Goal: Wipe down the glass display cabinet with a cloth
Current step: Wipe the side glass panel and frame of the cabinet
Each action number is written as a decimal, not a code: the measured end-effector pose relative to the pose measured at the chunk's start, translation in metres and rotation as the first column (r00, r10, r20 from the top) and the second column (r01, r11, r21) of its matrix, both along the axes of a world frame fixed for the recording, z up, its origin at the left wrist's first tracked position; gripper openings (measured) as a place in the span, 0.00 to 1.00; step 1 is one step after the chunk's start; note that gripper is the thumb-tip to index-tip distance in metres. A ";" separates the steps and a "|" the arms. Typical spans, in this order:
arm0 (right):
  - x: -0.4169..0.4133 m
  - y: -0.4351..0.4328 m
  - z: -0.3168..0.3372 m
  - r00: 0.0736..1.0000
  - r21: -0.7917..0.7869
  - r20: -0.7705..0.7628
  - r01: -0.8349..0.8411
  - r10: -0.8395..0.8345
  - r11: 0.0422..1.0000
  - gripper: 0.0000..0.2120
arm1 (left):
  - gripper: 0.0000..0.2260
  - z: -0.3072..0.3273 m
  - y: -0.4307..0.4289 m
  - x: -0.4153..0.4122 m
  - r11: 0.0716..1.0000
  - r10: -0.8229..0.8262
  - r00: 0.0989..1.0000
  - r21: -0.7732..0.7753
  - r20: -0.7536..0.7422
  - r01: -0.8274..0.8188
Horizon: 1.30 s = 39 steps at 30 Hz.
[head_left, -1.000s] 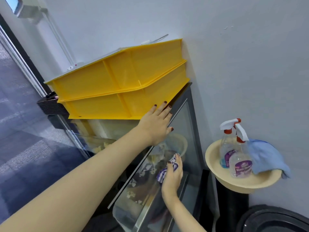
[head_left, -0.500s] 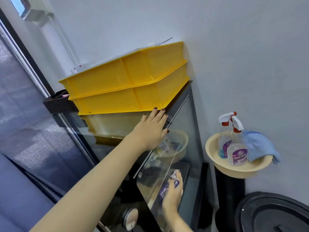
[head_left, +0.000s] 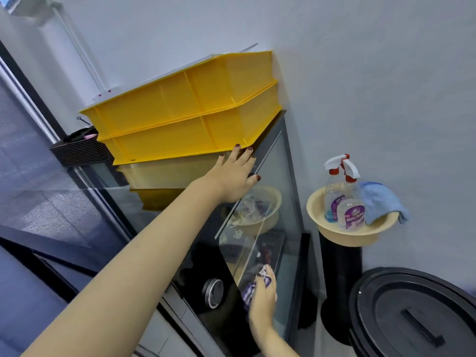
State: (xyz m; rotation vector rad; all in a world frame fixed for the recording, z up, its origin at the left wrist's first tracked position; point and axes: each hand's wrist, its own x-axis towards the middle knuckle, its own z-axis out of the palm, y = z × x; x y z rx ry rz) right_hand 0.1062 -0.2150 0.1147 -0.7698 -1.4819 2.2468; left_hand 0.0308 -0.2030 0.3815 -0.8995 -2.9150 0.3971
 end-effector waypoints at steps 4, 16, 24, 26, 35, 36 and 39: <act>-0.006 0.003 0.069 0.987 -0.005 -0.157 0.028 -0.028 1.000 0.22 | 0.24 0.001 -0.025 0.022 0.992 -0.014 0.995 0.122 0.097 0.002; 0.020 -0.010 0.134 0.978 0.153 -0.182 -0.079 0.106 0.985 0.23 | 0.21 -0.004 -0.042 0.035 0.923 -0.016 0.974 0.378 0.227 -0.073; 0.070 -0.057 0.119 0.932 0.477 -0.320 0.004 0.169 0.879 0.24 | 0.20 -0.003 -0.040 0.024 0.915 -0.025 0.967 0.396 0.252 -0.080; 0.053 -0.041 0.124 0.945 0.400 -0.289 -0.026 0.153 0.916 0.25 | 0.20 -0.003 -0.039 0.023 0.914 -0.022 0.966 0.398 0.256 -0.085; 0.075 -0.061 0.131 0.924 0.483 -0.333 -0.005 0.189 0.876 0.24 | 0.21 -0.001 -0.040 0.021 0.908 -0.044 0.959 0.412 0.281 -0.079; 0.077 -0.064 0.129 0.918 0.503 -0.349 0.012 0.190 0.864 0.24 | 0.21 -0.001 -0.041 0.020 0.909 -0.049 0.957 0.410 0.288 -0.077; 0.058 -0.049 0.139 0.919 0.423 -0.360 0.004 0.164 0.906 0.23 | 0.21 0.000 -0.042 0.018 0.915 -0.055 0.955 0.397 0.292 -0.068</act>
